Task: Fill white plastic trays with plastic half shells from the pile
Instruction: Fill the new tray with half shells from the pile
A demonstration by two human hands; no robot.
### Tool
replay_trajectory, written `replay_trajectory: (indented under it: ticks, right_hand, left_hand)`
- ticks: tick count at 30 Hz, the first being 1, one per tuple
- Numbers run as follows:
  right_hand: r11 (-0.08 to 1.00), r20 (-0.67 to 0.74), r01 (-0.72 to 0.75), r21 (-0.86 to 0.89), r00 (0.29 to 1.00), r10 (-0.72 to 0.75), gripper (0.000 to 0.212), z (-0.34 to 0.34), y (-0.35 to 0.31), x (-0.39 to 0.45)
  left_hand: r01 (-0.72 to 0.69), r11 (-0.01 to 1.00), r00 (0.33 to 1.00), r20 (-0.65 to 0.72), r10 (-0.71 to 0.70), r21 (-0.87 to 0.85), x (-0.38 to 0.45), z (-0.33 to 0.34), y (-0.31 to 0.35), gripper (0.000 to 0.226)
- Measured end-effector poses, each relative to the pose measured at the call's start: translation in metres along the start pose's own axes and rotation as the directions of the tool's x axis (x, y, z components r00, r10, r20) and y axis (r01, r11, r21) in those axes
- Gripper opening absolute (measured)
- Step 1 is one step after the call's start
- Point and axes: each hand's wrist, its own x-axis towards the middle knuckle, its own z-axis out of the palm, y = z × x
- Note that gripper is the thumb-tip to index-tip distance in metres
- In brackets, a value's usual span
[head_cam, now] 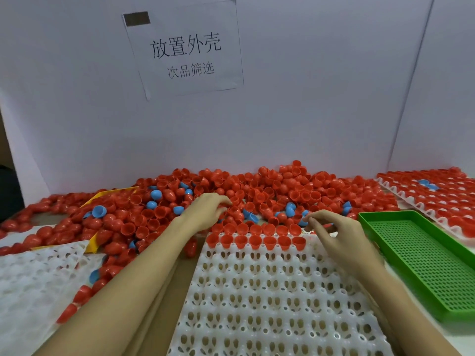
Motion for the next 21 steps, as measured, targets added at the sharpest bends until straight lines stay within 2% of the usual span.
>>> replay_trajectory:
  ticks: [2, 4, 7, 11, 15, 17, 21]
  right_hand:
    - [1.0, -0.001, -0.002, -0.009, 1.0, 0.002, 0.014, -0.001, -0.001, 0.0]
    - [1.0, 0.002, -0.007, -0.02, 1.0, 0.007, 0.014, -0.002, -0.002, 0.0]
    - [1.0, 0.003, -0.012, -0.022, 1.0, 0.012, 0.014, -0.003, -0.002, 0.0]
    - [1.0, 0.005, -0.021, -0.016, 1.0, 0.021, 0.014, -0.004, -0.002, -0.001]
    - [1.0, -0.007, -0.019, -0.003, 1.0, 0.019, 0.015, -0.003, -0.005, 0.0]
    - [1.0, -0.015, -0.016, 0.004, 1.0, 0.016, 0.015, -0.003, -0.005, 0.0]
    - [1.0, -0.019, -0.02, 0.012, 1.0, 0.02, 0.016, -0.003, -0.007, 0.0]
  left_hand:
    - [0.006, 0.998, 0.993, 0.113, -0.014, 0.069, 0.01, 0.004, 0.0, 0.035]
    - [0.024, 0.996, 0.994, 0.103, -0.033, 0.089, 0.016, 0.008, -0.002, 0.031]
    - [0.024, 0.999, 1.0, 0.003, -0.024, 0.04, 0.018, 0.012, -0.008, 0.021]
    - [0.052, 0.988, 0.984, -0.161, -0.076, -0.146, 0.008, 0.01, -0.019, 0.026]
    - [0.017, 0.951, 0.946, -0.304, -0.116, -0.309, -0.008, 0.005, -0.029, 0.029]
    - [0.006, 0.947, 0.924, -0.359, -0.128, -0.322, -0.014, 0.004, -0.033, 0.032]
    - [-0.017, 0.975, 0.858, -0.504, -0.1, -0.222, -0.025, 0.005, -0.038, 0.031]
